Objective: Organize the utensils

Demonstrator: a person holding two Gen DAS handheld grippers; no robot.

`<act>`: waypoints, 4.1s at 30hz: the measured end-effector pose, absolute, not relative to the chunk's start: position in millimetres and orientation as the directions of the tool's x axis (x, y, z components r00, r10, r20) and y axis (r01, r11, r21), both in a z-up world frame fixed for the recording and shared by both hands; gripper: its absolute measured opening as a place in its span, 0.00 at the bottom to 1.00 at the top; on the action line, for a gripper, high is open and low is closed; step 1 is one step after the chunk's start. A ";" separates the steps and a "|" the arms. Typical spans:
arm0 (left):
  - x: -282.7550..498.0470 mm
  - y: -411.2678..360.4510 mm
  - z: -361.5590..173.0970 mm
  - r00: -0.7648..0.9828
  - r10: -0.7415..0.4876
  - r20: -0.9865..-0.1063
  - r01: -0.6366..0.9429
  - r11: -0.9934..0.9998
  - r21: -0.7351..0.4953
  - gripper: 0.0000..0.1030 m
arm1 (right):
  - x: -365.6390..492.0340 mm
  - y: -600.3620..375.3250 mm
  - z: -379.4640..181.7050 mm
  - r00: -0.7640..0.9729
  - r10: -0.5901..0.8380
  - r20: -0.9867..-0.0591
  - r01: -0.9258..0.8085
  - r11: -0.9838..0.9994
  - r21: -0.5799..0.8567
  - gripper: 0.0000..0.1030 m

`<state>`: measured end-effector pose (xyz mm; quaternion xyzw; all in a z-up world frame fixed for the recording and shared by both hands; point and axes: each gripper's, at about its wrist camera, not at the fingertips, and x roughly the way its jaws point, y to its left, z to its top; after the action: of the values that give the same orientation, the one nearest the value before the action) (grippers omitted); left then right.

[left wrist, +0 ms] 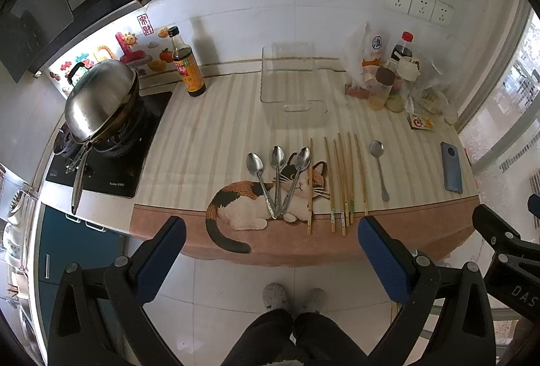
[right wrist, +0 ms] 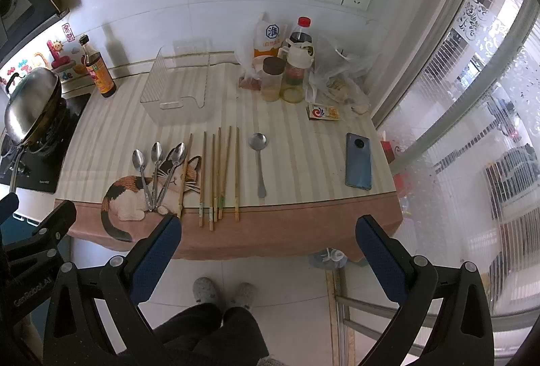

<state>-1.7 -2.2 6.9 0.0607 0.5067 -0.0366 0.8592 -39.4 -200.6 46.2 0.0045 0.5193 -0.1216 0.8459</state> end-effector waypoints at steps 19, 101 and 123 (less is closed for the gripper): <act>-9.5 -9.0 13.0 0.495 -0.013 -0.869 0.139 0.988 0.065 1.00 | -53.0 -201.4 50.2 0.437 -0.201 -0.877 0.227 0.968 -0.109 1.00; 132.4 -51.7 -229.0 0.156 0.040 -0.987 0.171 0.983 0.067 0.77 | 54.9 -281.0 -167.7 0.224 0.020 -0.974 0.304 0.948 0.089 0.44; 131.0 -43.0 -277.8 0.012 -0.040 -0.999 0.158 0.987 -0.038 0.04 | 152.5 -203.4 -276.6 0.072 0.049 -0.996 0.186 0.981 0.062 0.07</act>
<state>131.0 -43.0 -277.8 0.0421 0.6995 -0.0698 0.7100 152.5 -203.4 -276.6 0.0866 0.6795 -0.0470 0.7270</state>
